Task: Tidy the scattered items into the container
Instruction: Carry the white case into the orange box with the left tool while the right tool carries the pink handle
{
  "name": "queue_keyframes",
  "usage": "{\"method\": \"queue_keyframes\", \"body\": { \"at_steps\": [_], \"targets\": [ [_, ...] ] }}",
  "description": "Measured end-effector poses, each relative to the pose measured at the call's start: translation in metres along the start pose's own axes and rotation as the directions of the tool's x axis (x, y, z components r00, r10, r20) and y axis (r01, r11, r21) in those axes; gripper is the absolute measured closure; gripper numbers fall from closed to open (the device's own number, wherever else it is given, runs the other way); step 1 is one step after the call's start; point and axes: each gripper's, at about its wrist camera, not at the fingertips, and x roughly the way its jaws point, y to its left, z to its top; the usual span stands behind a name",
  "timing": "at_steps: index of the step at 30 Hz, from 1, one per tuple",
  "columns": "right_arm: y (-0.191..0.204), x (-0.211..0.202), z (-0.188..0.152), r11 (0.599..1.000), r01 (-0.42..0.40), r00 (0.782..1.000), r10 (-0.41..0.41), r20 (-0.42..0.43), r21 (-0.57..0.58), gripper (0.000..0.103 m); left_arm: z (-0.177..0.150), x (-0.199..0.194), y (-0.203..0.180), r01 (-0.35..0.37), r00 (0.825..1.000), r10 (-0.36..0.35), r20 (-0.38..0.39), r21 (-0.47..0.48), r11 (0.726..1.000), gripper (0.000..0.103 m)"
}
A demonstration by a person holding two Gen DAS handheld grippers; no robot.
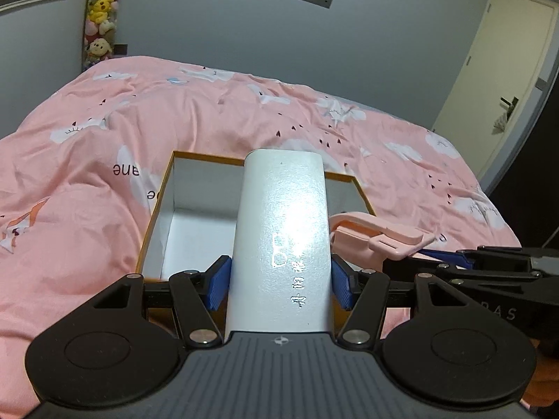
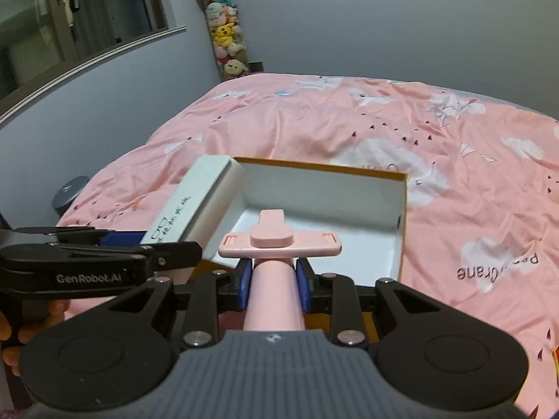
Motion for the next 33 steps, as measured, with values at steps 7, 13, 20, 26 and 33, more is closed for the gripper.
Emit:
{"method": "queue_keyframes", "body": {
  "at_steps": [7, 13, 20, 26, 33],
  "targets": [
    [-0.014, 0.032, 0.016, 0.999, 0.034, 0.999, -0.034, -0.019, 0.019, 0.074, 0.016, 0.033, 0.003, -0.009, 1.0, 0.009, -0.028, 0.001, 1.0, 0.034],
    [-0.021, 0.064, 0.03, 0.998, 0.062, 0.997, -0.061, -0.04, 0.022, 0.074, 0.03, 0.064, 0.014, -0.012, 0.996, 0.013, -0.085, 0.014, 1.0, 0.034],
    [-0.027, 0.11, 0.038, 0.998, 0.062, 0.993, -0.06, -0.098, 0.023, 0.074, 0.035, 0.113, 0.034, -0.005, 0.974, 0.012, -0.225, 0.031, 0.999, 0.034],
    [-0.031, 0.137, 0.035, 0.998, 0.054, 0.988, -0.049, -0.146, 0.032, 0.074, 0.035, 0.144, 0.043, -0.023, 0.952, 0.042, -0.303, 0.067, 0.998, 0.034],
    [-0.036, 0.157, 0.033, 0.998, 0.039, 0.98, -0.03, -0.197, 0.042, 0.074, 0.035, 0.178, 0.044, -0.098, 0.919, 0.129, -0.373, 0.103, 0.99, 0.034]
  ]
}}
